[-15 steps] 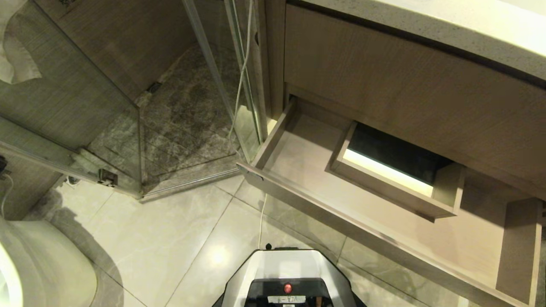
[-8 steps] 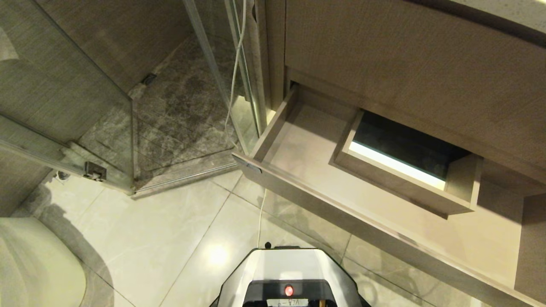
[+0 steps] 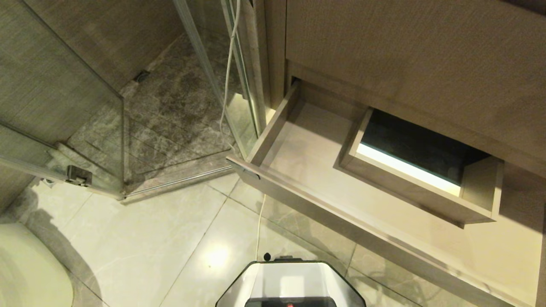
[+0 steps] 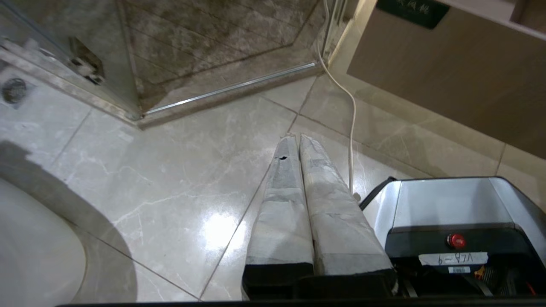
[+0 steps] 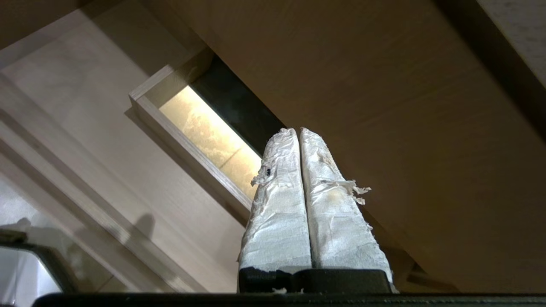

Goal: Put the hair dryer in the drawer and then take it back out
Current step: Close the drawer

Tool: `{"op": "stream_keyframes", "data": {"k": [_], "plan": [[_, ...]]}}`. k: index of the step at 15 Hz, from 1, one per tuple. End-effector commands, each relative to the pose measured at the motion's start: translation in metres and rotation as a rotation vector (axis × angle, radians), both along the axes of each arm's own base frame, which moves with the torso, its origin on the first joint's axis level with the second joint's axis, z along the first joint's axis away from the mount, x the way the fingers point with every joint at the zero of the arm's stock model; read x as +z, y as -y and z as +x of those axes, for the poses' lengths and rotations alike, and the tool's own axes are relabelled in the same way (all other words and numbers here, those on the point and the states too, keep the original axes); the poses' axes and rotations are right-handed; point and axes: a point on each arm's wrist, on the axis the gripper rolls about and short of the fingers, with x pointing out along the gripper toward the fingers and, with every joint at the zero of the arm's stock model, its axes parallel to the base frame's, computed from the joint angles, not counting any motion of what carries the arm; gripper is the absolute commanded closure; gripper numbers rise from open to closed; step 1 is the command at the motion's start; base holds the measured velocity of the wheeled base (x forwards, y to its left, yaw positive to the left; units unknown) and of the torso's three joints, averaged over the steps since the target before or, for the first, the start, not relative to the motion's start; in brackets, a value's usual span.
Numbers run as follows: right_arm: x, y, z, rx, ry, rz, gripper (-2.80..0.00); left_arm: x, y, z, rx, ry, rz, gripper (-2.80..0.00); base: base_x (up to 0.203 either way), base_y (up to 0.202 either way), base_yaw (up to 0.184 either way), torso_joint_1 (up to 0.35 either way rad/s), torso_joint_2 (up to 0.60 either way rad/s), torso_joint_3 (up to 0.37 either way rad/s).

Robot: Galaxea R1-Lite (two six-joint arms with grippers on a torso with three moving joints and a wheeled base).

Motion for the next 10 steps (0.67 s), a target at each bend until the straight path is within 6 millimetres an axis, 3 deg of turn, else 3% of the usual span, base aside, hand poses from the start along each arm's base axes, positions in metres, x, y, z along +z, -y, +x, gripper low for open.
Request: {"op": "stream_keyframes", "data": {"k": [1, 10], "plan": [[-0.0028, 0.0001, 0.0000, -0.002, -0.006, -0.002, 0.00, -0.0002, 0.0000, 0.0001, 0.000, -0.001, 0.000, 0.00, 0.000, 0.000, 0.000, -0.036, 0.43, 0.437], [-0.0055, 0.0000, -0.0010, -0.002, -0.010, -0.002, 0.00, -0.0004, 0.0000, 0.0001, 0.001, -0.001, 0.000, 0.00, 0.000, 0.000, 0.000, -0.043, 0.37, 0.337]]}}
